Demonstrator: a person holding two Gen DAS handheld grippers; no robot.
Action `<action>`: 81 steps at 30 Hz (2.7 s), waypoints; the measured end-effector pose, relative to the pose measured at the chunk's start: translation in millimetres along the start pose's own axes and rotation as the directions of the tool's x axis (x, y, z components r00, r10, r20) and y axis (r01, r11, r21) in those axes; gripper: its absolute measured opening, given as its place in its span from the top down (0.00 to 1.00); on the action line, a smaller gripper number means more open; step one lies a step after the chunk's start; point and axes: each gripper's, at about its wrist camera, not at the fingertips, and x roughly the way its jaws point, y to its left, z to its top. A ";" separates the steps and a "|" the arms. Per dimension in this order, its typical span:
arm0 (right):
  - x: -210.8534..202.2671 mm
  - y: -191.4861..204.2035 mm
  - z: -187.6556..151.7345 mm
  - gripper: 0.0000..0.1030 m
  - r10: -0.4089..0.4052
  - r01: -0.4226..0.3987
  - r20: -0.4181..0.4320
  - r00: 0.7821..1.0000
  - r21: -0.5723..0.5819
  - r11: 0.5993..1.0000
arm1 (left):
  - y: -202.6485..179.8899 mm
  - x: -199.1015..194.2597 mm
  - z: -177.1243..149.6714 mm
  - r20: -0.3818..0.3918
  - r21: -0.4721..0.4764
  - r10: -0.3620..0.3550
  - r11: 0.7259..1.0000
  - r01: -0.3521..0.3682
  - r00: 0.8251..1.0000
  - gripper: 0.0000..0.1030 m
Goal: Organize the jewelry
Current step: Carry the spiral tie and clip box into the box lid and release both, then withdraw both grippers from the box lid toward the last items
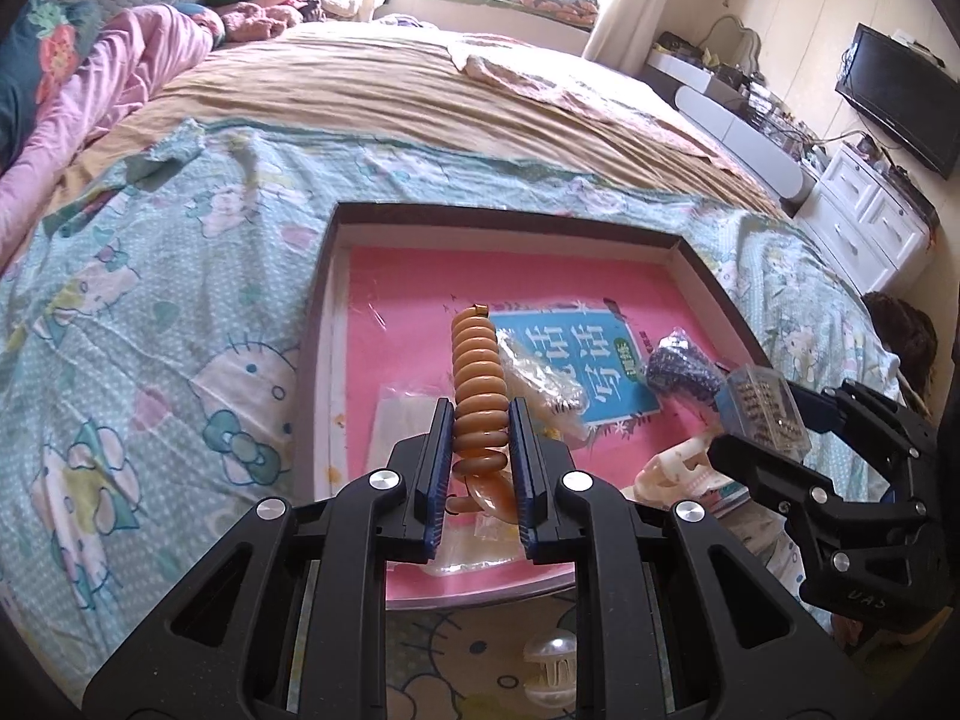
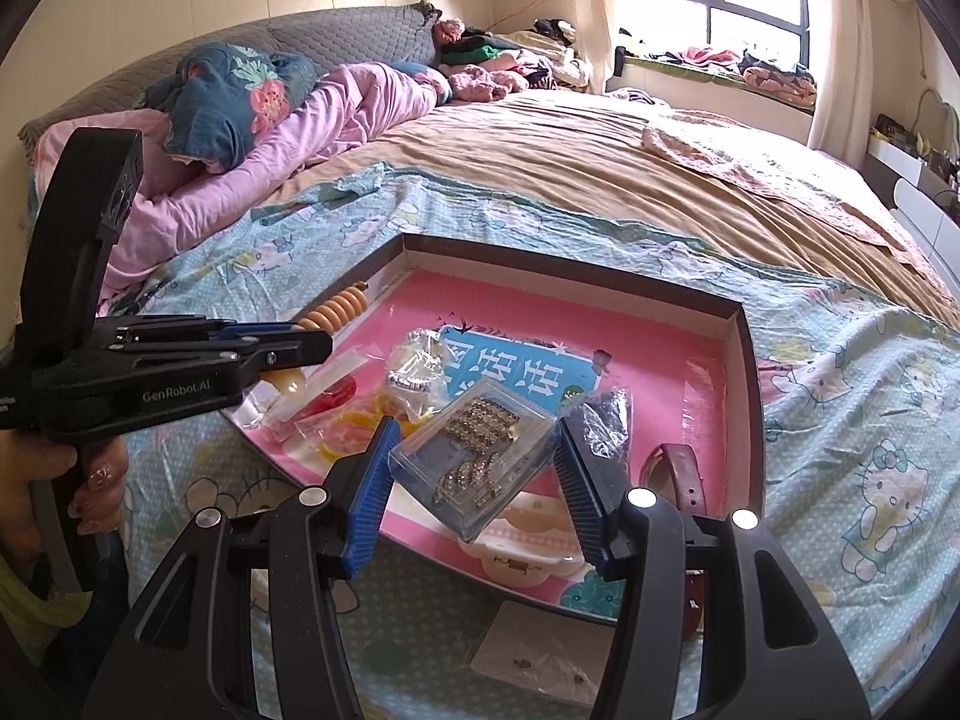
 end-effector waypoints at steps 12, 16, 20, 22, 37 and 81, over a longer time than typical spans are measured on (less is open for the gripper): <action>20.8 0.0 1.3 0.51 -0.005 0.005 -0.032 0.999 -0.006 1.000 | 5.1 12.2 -1.9 -0.034 0.001 -0.006 1.000 0.006 0.999 0.80; 27.8 0.5 2.0 0.50 -0.005 0.005 -0.043 0.999 -0.004 1.000 | 10.5 12.3 0.0 -0.036 -0.016 -0.008 1.000 0.008 0.999 0.74; 34.1 2.5 2.6 0.50 -0.003 0.003 -0.055 0.998 -0.009 1.000 | 15.6 9.4 1.8 -0.033 -0.029 -0.007 1.000 0.006 0.999 0.72; 38.1 4.7 3.3 0.50 -0.001 0.000 -0.061 0.998 -0.015 1.000 | 18.3 7.5 2.6 -0.030 -0.037 -0.006 0.999 0.005 1.000 0.69; 57.5 18.4 -1.4 0.50 0.009 -0.014 -0.124 0.992 -0.035 0.999 | 29.3 -7.1 4.4 -0.010 -0.072 -0.001 0.997 0.000 1.000 0.58; -59.3 -8.0 -31.5 0.12 -0.054 0.052 0.028 0.998 0.077 0.996 | 8.0 -68.4 -24.8 0.058 -0.007 0.028 1.000 -0.028 0.998 0.12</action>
